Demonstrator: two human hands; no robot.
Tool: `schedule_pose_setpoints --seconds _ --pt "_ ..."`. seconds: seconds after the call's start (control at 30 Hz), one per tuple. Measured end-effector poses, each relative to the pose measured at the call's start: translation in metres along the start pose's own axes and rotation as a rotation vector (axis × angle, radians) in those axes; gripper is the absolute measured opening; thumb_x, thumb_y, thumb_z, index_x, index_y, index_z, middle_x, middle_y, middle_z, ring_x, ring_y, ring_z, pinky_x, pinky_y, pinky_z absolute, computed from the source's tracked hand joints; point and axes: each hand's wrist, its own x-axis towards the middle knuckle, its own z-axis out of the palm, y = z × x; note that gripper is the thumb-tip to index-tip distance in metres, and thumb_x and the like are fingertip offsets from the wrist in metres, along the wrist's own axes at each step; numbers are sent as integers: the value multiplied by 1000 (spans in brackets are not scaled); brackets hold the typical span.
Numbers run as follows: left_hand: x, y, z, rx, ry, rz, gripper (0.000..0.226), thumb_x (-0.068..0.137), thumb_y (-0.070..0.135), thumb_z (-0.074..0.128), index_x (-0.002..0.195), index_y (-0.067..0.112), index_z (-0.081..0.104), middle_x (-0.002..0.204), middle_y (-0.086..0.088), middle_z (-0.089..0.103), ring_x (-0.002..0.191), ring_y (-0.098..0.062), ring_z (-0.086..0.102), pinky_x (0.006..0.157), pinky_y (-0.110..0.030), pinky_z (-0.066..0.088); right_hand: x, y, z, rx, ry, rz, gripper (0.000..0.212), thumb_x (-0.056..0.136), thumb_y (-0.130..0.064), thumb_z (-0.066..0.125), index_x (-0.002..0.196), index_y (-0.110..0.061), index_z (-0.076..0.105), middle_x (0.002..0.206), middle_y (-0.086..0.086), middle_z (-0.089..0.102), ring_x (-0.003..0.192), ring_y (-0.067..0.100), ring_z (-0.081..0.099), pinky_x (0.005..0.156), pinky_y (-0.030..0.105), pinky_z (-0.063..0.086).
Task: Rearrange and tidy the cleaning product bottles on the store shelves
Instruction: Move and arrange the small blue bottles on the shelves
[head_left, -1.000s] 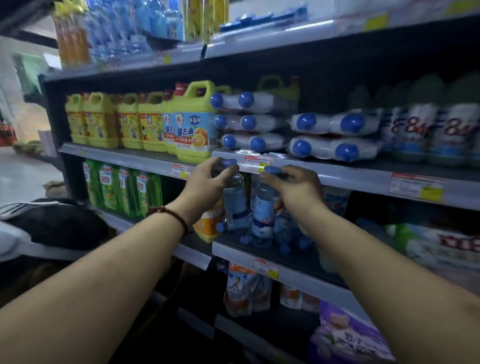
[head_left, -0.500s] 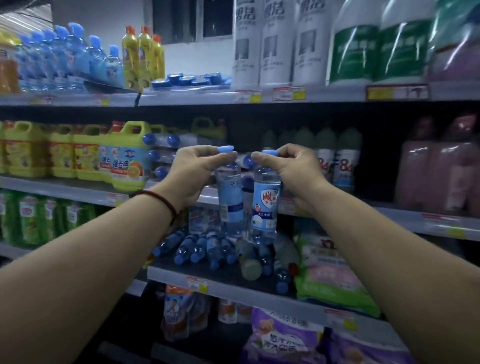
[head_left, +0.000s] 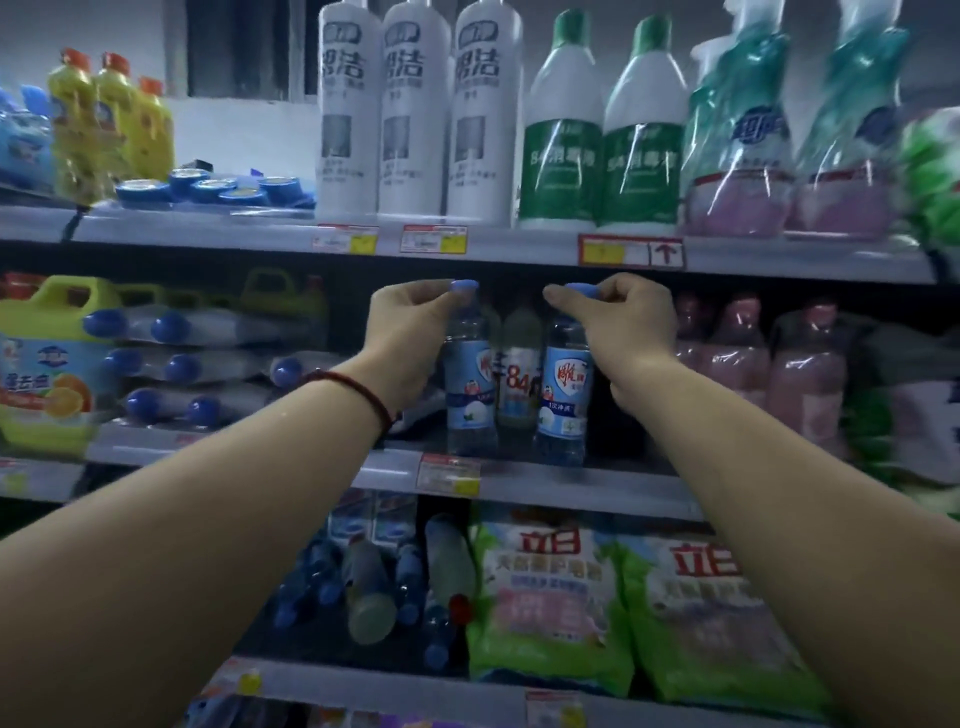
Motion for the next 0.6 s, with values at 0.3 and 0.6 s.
schedule_pose_setpoints --seconds 0.3,0.6 --pt "49 -51 74 -14 -83 -62 8 91 13 70 98 14 75 100 -9 76 96 -26 73 88 -43 59 47 45 -5 -337 5 -90 33 84 -43 75 77 -15 60 79 -1 65 74 16 63 59 28 42" --pt "62 -107 111 -55 -141 -96 17 93 17 70 107 7 69 104 -9 74 104 -27 69 93 -43 56 64 68 -3 -613 -88 -98 30 99 -32 59 76 -14 53 81 3 60 76 20 60 66 31 48"
